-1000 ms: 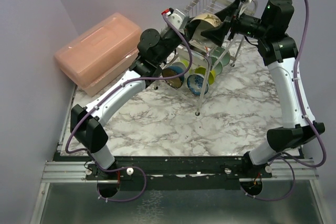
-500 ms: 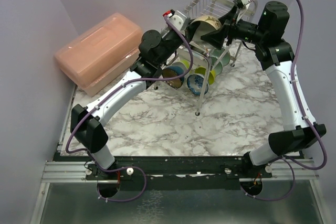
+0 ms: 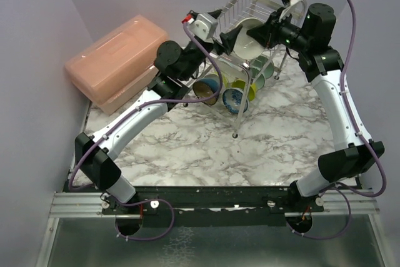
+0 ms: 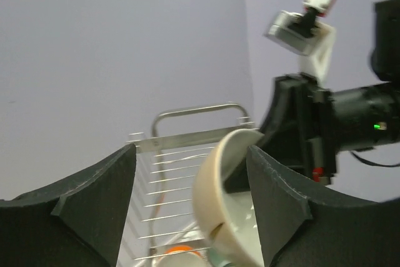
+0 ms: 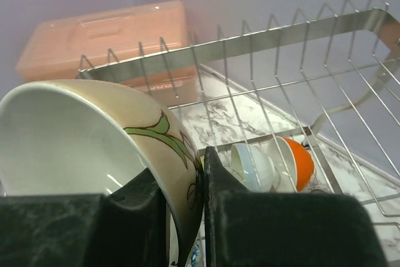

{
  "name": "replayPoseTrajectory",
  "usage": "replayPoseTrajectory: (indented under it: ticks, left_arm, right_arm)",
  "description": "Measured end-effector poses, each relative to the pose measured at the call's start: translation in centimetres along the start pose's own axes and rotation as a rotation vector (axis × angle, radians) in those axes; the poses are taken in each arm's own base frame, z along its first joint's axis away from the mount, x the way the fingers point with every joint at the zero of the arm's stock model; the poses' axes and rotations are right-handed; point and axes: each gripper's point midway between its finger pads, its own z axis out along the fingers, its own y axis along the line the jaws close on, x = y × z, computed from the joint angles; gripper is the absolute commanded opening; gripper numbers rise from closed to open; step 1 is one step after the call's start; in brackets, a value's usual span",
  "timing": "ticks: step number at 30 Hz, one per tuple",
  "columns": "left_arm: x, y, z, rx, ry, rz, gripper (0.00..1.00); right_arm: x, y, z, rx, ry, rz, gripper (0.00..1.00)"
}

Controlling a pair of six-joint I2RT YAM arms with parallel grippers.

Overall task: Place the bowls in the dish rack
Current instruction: Turn the bowl upside down on the dish rack.

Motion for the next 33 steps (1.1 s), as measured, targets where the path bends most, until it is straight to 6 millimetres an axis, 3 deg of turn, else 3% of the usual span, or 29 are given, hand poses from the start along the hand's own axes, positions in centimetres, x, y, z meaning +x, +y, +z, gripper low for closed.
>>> replayPoseTrajectory:
  ticks: [7, 13, 18, 22, 30, 33]
  left_arm:
    - [-2.1, 4.7, -1.8, -0.140, -0.023, 0.058, 0.77]
    - [-1.2, 4.5, -1.9, -0.138, 0.014, 0.045, 0.87]
    - [-0.6, 3.4, -1.0, -0.079, 0.073, -0.014, 0.87]
    - [0.1, 2.0, -0.5, -0.011, 0.114, -0.066, 0.71]
    - [4.6, 0.8, 0.4, 0.035, 0.227, -0.140, 0.36]
    - [5.3, 0.5, 0.9, 0.044, 0.237, -0.138, 0.13]
  right_arm:
    - [-0.8, -1.5, 0.0, 0.074, -0.014, 0.003, 0.00]
    - [-1.4, -2.2, 0.0, 0.113, -0.033, -0.006, 0.00]
    - [-1.6, -2.7, 0.2, 0.131, -0.051, -0.015, 0.00]
    - [-1.8, -2.8, 0.4, 0.131, -0.071, -0.021, 0.00]
    - [-1.9, -2.6, 0.6, 0.116, -0.098, -0.017, 0.00]
    - [-1.4, -2.7, 0.7, 0.115, -0.097, -0.012, 0.04]
